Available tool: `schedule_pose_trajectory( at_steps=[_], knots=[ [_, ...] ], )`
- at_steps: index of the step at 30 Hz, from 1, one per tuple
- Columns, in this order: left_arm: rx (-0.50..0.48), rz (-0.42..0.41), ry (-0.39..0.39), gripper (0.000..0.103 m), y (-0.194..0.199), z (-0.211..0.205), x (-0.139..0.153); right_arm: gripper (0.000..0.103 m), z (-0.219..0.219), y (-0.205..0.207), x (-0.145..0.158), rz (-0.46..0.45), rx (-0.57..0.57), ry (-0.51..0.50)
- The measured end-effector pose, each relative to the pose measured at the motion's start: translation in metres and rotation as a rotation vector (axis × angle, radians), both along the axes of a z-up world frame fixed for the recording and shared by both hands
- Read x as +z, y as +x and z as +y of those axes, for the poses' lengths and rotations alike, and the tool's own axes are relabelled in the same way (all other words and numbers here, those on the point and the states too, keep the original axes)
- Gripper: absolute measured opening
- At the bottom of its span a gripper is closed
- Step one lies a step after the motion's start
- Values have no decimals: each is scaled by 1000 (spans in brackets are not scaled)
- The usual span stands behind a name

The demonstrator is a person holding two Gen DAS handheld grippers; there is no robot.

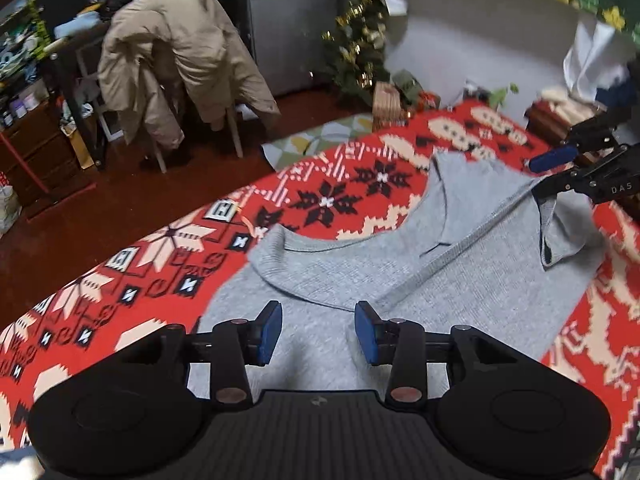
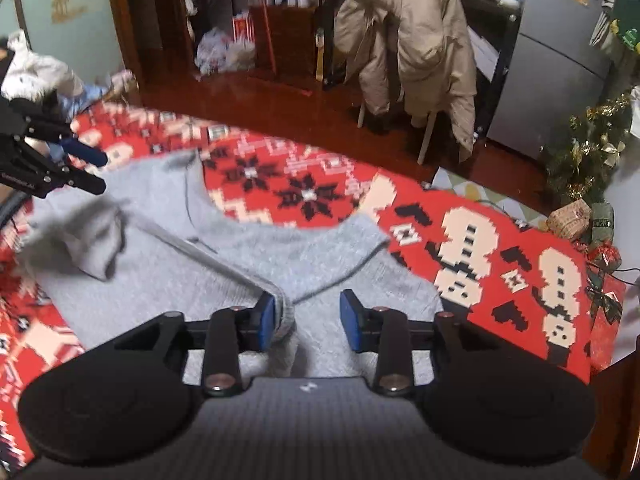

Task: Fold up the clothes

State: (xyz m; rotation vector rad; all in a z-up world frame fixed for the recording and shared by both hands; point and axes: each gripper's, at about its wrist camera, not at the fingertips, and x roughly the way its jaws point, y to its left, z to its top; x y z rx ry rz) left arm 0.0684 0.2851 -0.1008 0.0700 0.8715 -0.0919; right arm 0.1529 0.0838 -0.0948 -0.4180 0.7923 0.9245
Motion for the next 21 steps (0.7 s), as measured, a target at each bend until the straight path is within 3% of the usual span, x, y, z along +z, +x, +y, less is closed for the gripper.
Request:
schedule_pose_trajectory(
  at_steps=[3, 5, 10, 14, 16, 20, 21],
  knots=[
    [-62, -29, 20, 39, -25, -15, 3, 45, -9, -9, 12, 10, 0, 36],
    [-118, -29, 46, 39, -38, -30, -2, 50, -14, -8, 10, 63, -23, 61],
    [-225, -11, 247, 39, -50, -67, -37, 52, -18, 9, -10, 192, -124, 80],
    [-253, -57, 302, 32, -54, -75, -48, 54, -31, 14, -8, 244, -171, 186],
    [-264, -77, 317, 30, -55, -77, -51, 60, -41, 16, -7, 276, -195, 247],
    [-241, -72, 329, 3, -50, -78, -58, 60, -60, 31, -22, 367, -307, 305],
    [-202, -74, 302, 3, -49, -74, -58, 60, -65, 34, -26, 386, -342, 321]
  ],
)
